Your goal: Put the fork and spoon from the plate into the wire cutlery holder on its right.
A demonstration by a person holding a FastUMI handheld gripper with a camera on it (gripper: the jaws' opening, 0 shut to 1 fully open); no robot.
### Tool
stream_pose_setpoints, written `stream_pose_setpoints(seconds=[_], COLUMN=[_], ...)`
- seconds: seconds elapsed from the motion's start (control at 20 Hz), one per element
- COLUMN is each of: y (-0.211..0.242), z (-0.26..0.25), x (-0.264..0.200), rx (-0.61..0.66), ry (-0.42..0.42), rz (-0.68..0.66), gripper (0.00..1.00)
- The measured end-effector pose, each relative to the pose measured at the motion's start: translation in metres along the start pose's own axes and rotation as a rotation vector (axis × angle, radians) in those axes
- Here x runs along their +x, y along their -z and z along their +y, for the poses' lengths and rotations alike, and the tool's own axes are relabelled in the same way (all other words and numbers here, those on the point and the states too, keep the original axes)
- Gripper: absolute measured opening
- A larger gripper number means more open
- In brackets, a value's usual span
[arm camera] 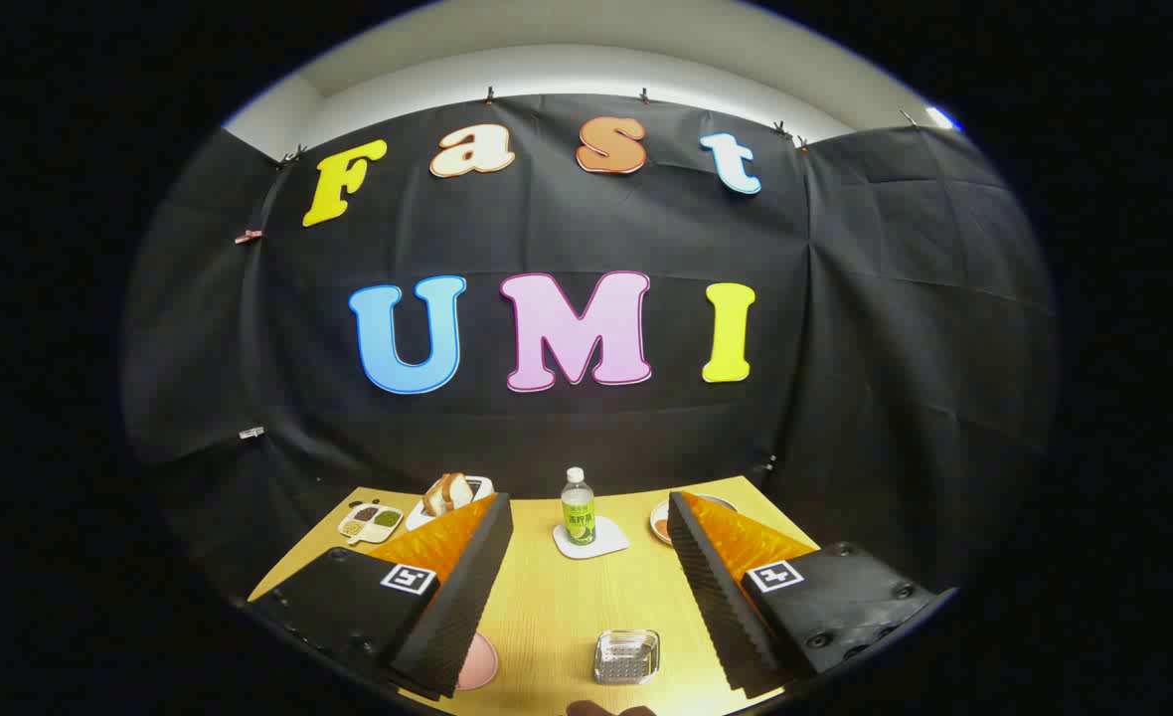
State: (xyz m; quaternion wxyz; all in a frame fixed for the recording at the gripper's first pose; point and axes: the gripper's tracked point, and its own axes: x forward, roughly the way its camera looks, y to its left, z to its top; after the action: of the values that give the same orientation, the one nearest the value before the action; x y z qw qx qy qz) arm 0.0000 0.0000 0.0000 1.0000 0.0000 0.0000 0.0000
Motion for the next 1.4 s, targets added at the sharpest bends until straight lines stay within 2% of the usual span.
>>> stream_pose_setpoints(seconds=[0.3, 0.8, 1.15, 1.4], y=[0.026, 0.038, 0.049, 0.061], z=[-0.005, -0.001, 0.008, 0.028], x=[0.004, 0.007, 0.011, 0.013], rx=[0.022, 0.015, -0.021, -0.034], ry=[0.010, 0.011, -0.007, -0.056], rz=[0.070, 0.103, 0.129, 0.164], gripper=[0.98, 0.98, 0.98, 0.98])
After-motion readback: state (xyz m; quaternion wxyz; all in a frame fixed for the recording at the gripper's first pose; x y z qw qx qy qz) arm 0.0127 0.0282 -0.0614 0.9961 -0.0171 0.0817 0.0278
